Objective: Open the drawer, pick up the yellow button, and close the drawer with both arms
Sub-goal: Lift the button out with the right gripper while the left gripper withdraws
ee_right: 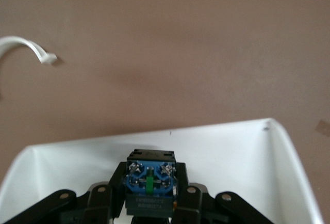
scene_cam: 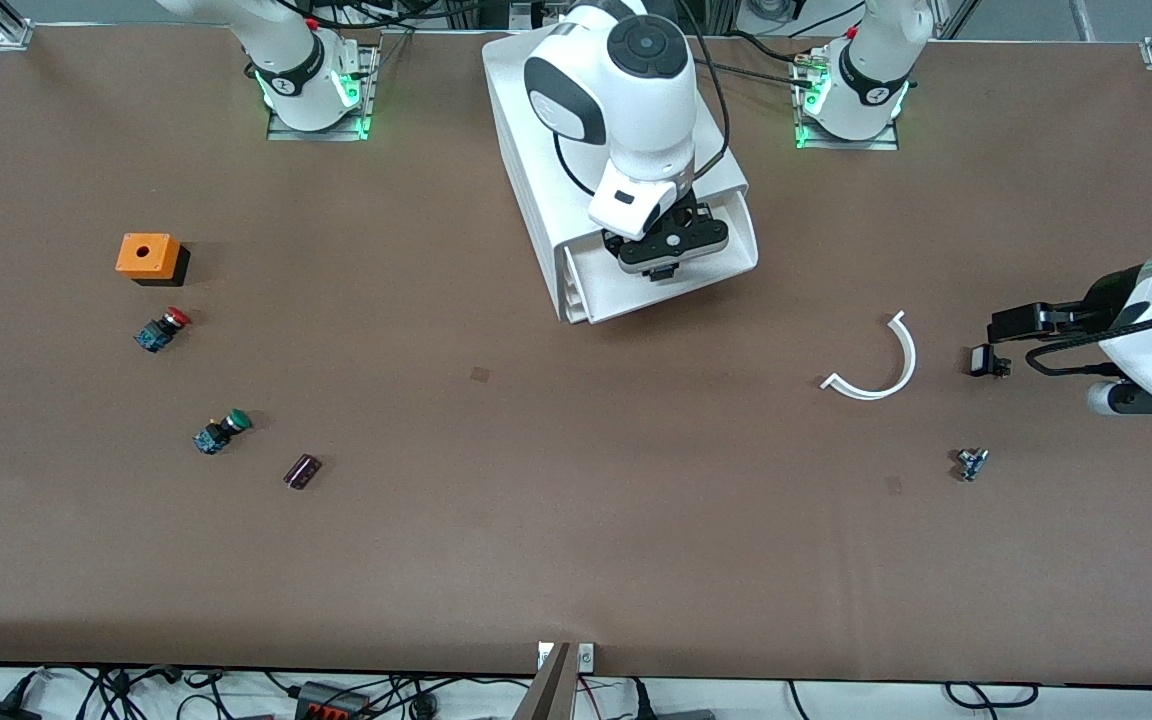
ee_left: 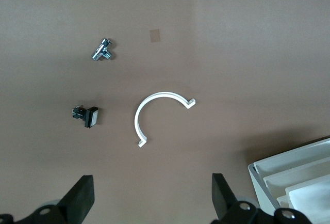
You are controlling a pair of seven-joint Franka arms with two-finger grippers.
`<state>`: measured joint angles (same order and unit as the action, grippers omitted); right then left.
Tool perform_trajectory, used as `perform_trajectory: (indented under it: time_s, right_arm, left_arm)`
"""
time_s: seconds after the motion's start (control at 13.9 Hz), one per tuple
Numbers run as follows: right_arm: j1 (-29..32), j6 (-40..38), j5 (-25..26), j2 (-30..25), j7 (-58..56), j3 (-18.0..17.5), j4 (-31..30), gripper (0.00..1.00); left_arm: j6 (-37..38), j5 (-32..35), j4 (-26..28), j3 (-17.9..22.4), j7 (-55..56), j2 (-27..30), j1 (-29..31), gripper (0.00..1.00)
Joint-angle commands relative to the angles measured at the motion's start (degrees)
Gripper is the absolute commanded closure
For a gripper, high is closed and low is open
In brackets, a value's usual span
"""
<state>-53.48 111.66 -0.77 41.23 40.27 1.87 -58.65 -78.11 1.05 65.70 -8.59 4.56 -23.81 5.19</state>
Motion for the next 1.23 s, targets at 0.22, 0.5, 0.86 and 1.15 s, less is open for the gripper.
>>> perform_trajectory:
  time_s: [0.22, 0.5, 0.86, 1.15]
  right_arm:
    - [9.87, -5.47, -1.78, -2.29, -0.19, 0.33, 3.63, 1.00]
    - [18.57, -12.59, -2.22, -3.08, -5.54, -0.20, 3.20, 1.00]
    - [26.13, -18.06, -1.34, -4.31, -22.41, 0.24, -5.13, 1.00]
    - [34.48, -17.88, -1.69, -4.40, -35.15, 0.15, -12.17, 1.00]
  left_arm:
    - [-0.73, 0.71, -0.93, -0.90, 1.77, -0.71, -0.44, 0.00]
    - [-10.81, 0.62, 5.55, -4.58, 11.93, -0.36, -1.41, 0.00]
    - [-23.04, 1.58, 14.79, -13.11, 30.14, -0.36, -2.73, 0.00]
    - [-25.86, 1.58, 20.68, -14.70, 35.41, -0.36, -7.90, 0.00]
